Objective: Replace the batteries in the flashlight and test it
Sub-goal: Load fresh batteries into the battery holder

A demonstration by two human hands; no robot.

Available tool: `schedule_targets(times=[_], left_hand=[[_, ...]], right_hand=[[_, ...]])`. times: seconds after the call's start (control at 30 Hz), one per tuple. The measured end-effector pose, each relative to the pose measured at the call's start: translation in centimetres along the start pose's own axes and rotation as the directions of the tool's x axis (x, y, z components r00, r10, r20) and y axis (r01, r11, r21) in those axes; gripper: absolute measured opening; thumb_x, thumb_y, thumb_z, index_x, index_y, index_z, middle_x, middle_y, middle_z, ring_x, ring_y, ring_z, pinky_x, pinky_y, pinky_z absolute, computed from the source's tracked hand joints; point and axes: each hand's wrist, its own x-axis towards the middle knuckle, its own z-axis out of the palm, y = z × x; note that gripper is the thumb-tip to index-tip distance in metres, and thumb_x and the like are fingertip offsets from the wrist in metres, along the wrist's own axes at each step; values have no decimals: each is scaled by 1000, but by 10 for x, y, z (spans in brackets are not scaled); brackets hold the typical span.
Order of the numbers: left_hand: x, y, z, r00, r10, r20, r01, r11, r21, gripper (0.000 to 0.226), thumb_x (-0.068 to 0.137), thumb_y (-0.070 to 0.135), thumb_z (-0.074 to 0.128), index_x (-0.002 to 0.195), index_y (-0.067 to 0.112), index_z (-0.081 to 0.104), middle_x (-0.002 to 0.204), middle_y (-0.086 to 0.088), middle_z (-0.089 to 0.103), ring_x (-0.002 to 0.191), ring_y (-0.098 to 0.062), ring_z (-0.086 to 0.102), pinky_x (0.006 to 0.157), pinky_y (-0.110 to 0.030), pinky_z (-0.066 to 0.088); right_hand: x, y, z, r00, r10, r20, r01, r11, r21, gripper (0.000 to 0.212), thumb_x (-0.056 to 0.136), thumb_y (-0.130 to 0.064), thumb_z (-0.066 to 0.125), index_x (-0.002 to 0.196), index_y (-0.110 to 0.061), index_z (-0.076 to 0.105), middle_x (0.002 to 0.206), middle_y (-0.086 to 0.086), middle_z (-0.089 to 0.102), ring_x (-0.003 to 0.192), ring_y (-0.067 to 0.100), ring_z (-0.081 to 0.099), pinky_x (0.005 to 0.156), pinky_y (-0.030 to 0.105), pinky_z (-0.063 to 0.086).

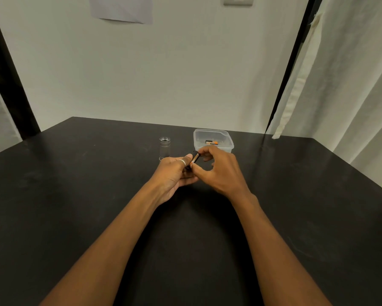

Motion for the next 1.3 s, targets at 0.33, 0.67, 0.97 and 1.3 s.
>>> schedule_targets(times=[0.33, 0.67, 0.97, 1.3], left_hand=[[1, -1, 1, 1000, -9, 17, 8, 999, 46, 29, 105, 23, 54, 86, 5, 67, 72, -7, 64, 70, -18, 65, 67, -35, 60], [-1, 2, 0, 999, -29, -32, 27, 998, -55, 26, 106, 21, 52, 105, 2, 71, 75, -6, 68, 64, -13, 68, 58, -28, 58], [-1, 3, 2, 998, -55, -18, 53, 992, -116, 32, 106, 20, 52, 118, -9, 60, 87, -19, 73, 72, -25, 77, 63, -32, 62], [-1, 4, 1, 997, -82, -2, 82, 993, -80, 36, 105, 22, 53, 122, -9, 60, 93, -19, 76, 78, -25, 78, 62, -30, 62]], right_hand=[[-3, -7, -1, 998, -49, -27, 45, 989, -139, 37, 81, -35, 73, 108, -24, 51, 90, -5, 67, 80, 16, 64, 70, 43, 58], [-4, -5, 2, 990, -120, 78, 124, 991, -56, 30, 94, -33, 67, 123, -26, 74, 109, -8, 77, 102, 10, 69, 83, 35, 59], [5, -1, 1, 964, 241, -109, -169, 878, 447, 16, 98, -25, 69, 102, -15, 81, 98, -6, 79, 96, 9, 74, 85, 34, 63], [0, 34, -34, 651, 631, -422, -462, 770, 440, 31, 102, -33, 62, 71, -30, 65, 76, -1, 70, 74, 16, 70, 71, 38, 64]])
